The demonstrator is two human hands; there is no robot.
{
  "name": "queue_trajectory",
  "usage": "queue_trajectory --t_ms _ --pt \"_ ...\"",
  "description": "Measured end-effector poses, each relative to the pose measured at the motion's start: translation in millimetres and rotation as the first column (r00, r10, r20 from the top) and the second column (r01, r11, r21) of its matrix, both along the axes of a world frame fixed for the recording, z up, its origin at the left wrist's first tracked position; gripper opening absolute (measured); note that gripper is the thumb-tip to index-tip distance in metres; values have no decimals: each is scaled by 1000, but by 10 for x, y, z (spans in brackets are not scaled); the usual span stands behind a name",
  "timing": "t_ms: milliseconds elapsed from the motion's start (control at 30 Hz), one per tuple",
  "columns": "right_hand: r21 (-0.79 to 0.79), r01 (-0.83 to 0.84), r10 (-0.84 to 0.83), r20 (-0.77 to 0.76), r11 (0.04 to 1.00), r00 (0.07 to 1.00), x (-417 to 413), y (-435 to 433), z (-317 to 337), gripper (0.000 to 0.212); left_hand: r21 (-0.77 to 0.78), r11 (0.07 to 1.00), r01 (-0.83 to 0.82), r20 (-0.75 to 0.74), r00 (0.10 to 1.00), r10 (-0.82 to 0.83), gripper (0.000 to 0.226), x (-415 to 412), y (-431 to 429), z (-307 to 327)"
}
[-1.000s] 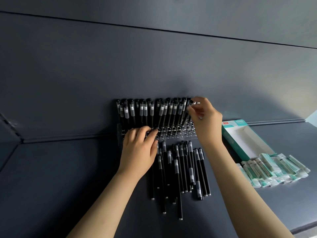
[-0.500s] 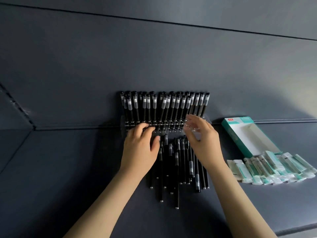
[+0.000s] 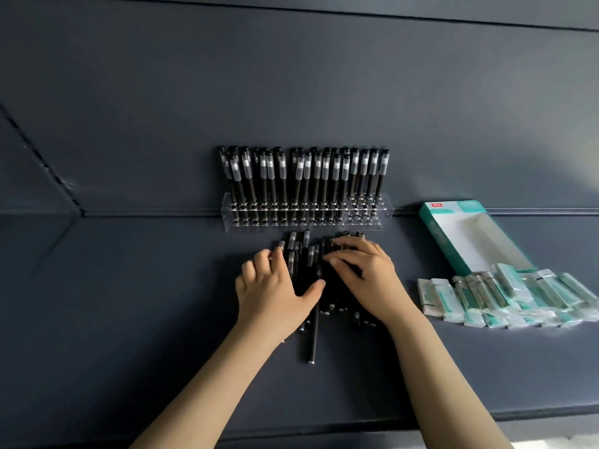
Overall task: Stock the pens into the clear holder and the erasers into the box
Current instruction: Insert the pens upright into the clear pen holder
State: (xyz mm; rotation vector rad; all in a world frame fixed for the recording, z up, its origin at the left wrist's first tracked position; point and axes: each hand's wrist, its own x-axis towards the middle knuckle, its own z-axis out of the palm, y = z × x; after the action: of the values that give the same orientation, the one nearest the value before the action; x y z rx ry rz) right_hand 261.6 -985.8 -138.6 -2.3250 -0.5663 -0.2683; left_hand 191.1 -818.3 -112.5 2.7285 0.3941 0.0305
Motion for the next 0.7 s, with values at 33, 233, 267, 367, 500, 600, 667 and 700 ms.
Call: queue_trajectory --t_ms 33,233,267,367,500,600,667,700 --pt "6 3 -3 -8 1000 1000 1 -12 -2 28 19 1000 2 -1 1000 -2 95 -10 -11 4" --pt "24 29 -28 -38 999 999 9 -63 30 19 98 995 -5 22 1000 3 89 -32 21 2" --pt "26 32 -31 -41 999 999 10 -60 32 19 109 994 -19 22 1000 17 88 -25 47 3" --pt "35 36 -34 -52 999 998 14 -45 31 18 144 987 -77 17 997 76 81 -3 110 2" --pt "33 40 -38 -51 999 998 15 -35 24 21 131 982 -139 59 990 132 70 21 120 -1" --pt "21 45 -44 -46 999 998 14 -28 23 24 81 981 -174 55 984 170 72 41 118 -1" --pt "16 50 -49 -43 999 998 12 -22 22 24 42 981 -189 56 981 186 72 50 122 -7" --pt "15 53 -53 -40 998 998 12 -18 20 23 30 981 -191 55 980 189 72 51 120 -9"
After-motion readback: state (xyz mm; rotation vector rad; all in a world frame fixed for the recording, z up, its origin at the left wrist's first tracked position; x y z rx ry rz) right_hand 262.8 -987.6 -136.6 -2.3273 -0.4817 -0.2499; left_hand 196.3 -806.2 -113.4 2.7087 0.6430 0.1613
